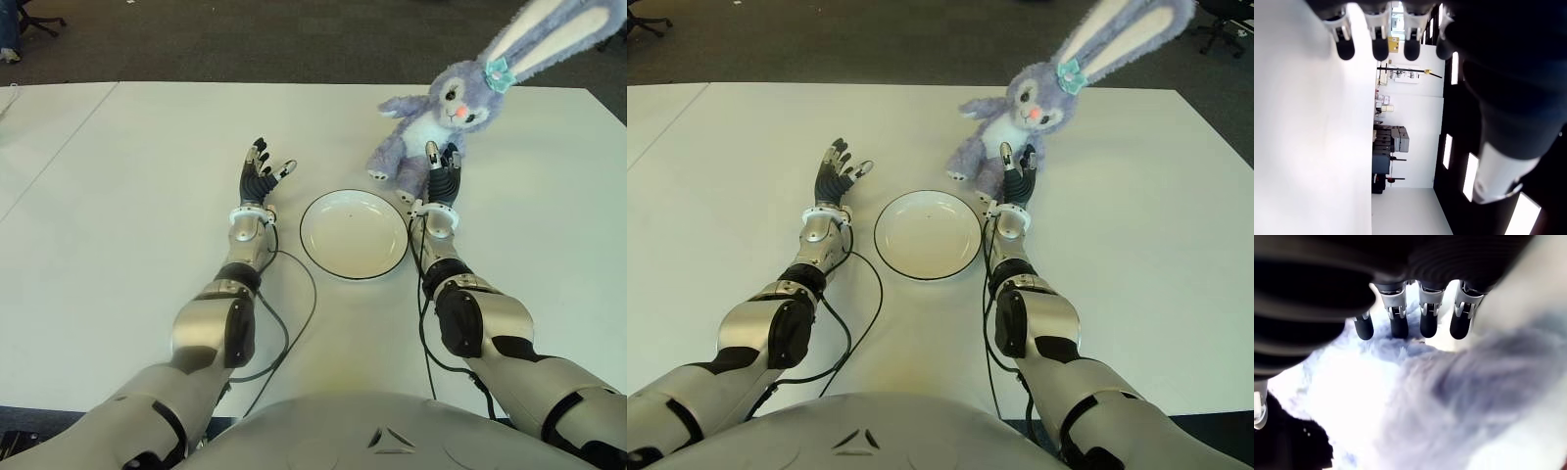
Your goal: Put the doll into the plate.
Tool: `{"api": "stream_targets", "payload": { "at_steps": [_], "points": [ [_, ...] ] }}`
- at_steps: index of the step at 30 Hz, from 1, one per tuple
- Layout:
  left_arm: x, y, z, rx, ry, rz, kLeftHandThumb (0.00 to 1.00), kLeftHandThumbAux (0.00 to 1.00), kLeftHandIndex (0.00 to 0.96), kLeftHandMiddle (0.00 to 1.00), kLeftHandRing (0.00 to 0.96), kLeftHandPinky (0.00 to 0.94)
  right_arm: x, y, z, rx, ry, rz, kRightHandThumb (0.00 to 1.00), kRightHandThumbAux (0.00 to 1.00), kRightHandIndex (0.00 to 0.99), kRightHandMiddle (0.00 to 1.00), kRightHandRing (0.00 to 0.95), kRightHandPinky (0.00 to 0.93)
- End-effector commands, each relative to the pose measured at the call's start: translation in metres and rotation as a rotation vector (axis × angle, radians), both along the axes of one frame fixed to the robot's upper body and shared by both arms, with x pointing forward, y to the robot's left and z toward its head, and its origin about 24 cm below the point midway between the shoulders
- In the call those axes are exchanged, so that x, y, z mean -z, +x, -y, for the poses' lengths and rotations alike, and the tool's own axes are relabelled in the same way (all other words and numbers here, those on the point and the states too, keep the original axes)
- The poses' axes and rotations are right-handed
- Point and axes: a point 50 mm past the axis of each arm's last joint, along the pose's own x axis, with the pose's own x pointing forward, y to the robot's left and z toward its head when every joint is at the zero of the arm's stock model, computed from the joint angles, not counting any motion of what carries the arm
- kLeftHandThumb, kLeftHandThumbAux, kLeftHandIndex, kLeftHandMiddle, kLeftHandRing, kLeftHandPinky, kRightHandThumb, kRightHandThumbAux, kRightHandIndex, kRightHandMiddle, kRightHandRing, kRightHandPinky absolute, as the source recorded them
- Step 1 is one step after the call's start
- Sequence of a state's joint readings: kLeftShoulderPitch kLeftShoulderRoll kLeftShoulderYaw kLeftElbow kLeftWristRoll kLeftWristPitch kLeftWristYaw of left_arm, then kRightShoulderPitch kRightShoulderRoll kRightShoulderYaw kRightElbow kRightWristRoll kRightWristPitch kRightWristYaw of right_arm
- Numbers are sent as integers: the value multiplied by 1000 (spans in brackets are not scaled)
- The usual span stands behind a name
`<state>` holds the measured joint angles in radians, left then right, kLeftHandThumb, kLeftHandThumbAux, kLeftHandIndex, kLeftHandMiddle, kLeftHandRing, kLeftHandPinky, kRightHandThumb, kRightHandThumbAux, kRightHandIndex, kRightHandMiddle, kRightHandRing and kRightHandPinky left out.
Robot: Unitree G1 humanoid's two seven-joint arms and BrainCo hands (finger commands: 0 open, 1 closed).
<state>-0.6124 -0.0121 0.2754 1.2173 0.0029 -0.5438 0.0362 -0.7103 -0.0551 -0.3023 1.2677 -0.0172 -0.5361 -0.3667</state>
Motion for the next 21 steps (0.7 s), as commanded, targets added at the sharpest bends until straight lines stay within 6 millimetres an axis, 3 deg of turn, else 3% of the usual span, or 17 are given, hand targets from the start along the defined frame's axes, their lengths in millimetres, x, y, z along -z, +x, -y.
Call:
{"api": "stream_targets", "payload": {
  "at_steps": [1, 21],
  "points": [
    [97, -88, 6, -25, -115, -497, 28, 773, 0, 0, 0, 5, 25, -10, -14, -32, 21, -163, 141, 425, 0, 0, 0, 0],
    [98, -87, 6, -6, -90, -520, 4, 772, 0, 0, 0, 0, 13, 1, -11, -97, -7, -144, 149, 444, 0, 0, 0, 0]
  ]
}}
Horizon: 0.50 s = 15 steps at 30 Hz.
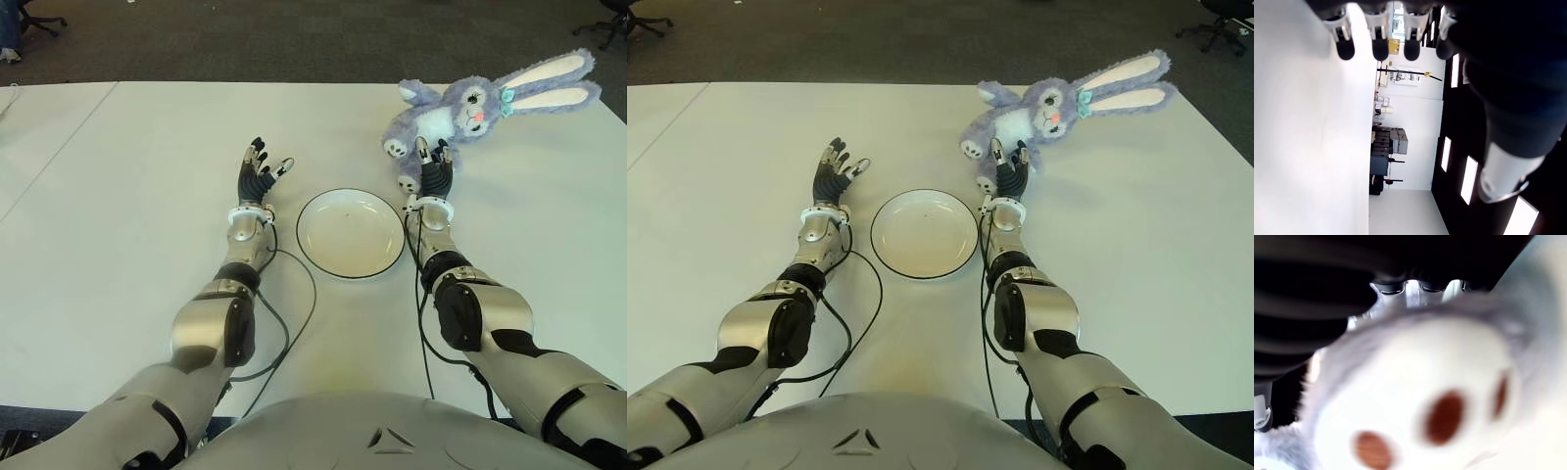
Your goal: Put the doll into the plate.
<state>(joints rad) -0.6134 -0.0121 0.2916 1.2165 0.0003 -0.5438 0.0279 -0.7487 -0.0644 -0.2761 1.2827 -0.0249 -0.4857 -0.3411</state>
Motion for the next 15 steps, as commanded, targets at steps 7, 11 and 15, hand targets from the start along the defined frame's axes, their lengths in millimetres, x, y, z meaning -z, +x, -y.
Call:
{"api": "stream_targets", "payload": {
  "at_steps": [7, 11, 15],
  "points": [
    [96, -84, 7, -3, -96, -503, 19, 777, 0, 0, 0, 12, 20, -7, -6, -51, 6, -132, 152, 437, 0, 0, 0, 0],
    [97, -86, 8, -8, -108, -506, 21, 786, 0, 0, 0, 13, 20, -7, -7, -56, 3, -136, 150, 432, 0, 0, 0, 0],
    [96, -86, 10, -9, -112, -503, 21, 785, 0, 0, 0, 14, 20, -7, -8, -60, 2, -138, 147, 429, 0, 0, 0, 0]
  ]
}}
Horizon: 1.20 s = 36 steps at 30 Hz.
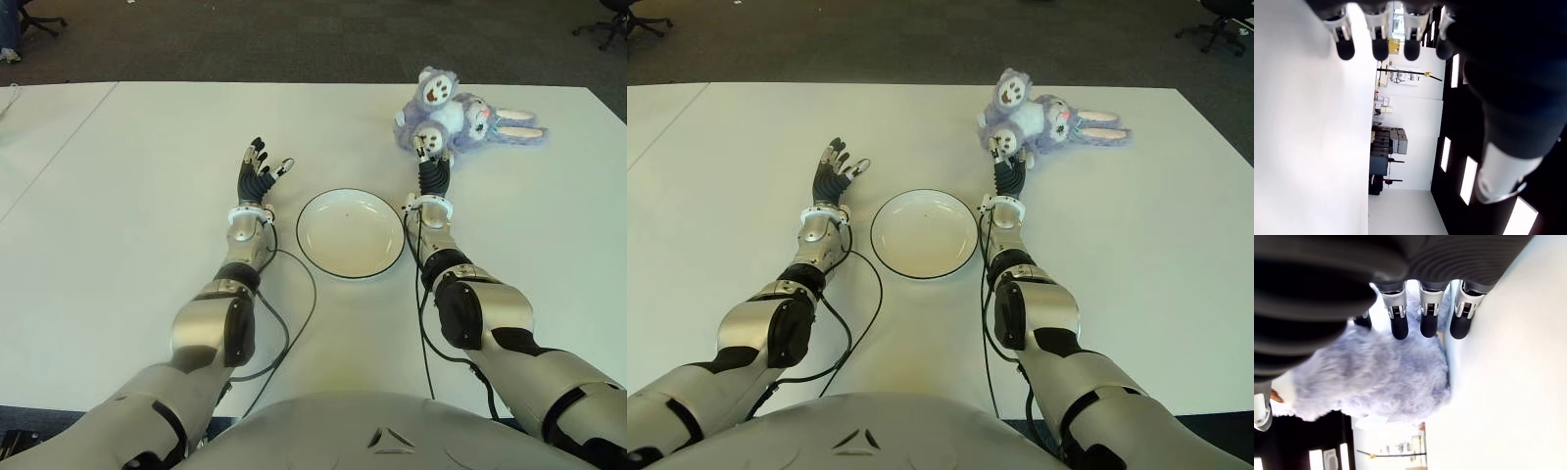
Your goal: Put the doll into the plate.
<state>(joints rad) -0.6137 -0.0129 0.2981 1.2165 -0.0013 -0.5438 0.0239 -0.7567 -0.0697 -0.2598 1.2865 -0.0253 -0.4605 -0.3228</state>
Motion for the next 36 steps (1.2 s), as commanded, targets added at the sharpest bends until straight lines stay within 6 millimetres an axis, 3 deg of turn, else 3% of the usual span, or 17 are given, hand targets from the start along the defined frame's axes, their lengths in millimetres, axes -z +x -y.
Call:
{"api": "stream_targets", "payload": {
  "at_steps": [1, 36],
  "points": [
    [96, -86, 11, -5, -107, -504, 20, 784, 0, 0, 0, 13, 21, -9, -6, -30, 13, -119, 146, 427, 0, 0, 0, 0],
    [95, -84, 13, 21, -59, -488, 29, 758, 0, 0, 0, 7, 12, -3, -4, -34, -15, -96, 132, 461, 0, 0, 0, 0]
  ]
}}
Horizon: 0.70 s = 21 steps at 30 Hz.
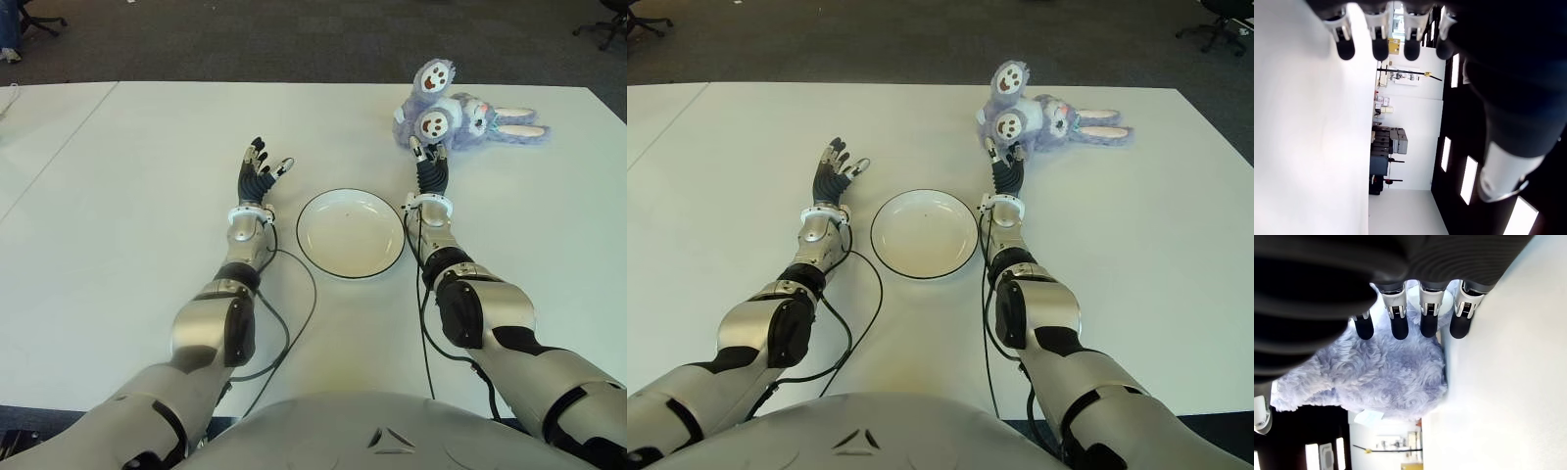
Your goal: Put the doll into the plate.
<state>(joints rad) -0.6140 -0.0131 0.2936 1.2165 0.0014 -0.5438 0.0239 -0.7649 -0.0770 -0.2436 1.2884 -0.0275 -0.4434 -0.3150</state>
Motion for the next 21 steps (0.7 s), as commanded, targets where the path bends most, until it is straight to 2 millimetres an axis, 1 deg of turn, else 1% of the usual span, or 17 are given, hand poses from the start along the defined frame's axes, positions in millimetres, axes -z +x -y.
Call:
{"api": "stream_targets", "payload": {
  "at_steps": [1, 8, 14, 21],
  "points": [
    [95, -84, 12, 12, -70, -487, 30, 758, 0, 0, 0, 7, 14, -5, -4, -15, -2, -87, 132, 462, 0, 0, 0, 0],
    [95, -84, 12, -2, -103, -488, 34, 749, 0, 0, 0, 11, 13, -5, -3, -23, -17, -80, 136, 477, 0, 0, 0, 0],
    [95, -84, 12, -4, -92, -490, 15, 754, 0, 0, 0, 19, 7, -3, -4, -19, -84, -54, 130, 500, 0, 0, 0, 0],
    [94, -83, 12, 2, -71, -487, 9, 753, 0, 0, 0, 16, -2, 2, 2, 16, -141, -34, 136, 517, 0, 0, 0, 0]
  ]
}}
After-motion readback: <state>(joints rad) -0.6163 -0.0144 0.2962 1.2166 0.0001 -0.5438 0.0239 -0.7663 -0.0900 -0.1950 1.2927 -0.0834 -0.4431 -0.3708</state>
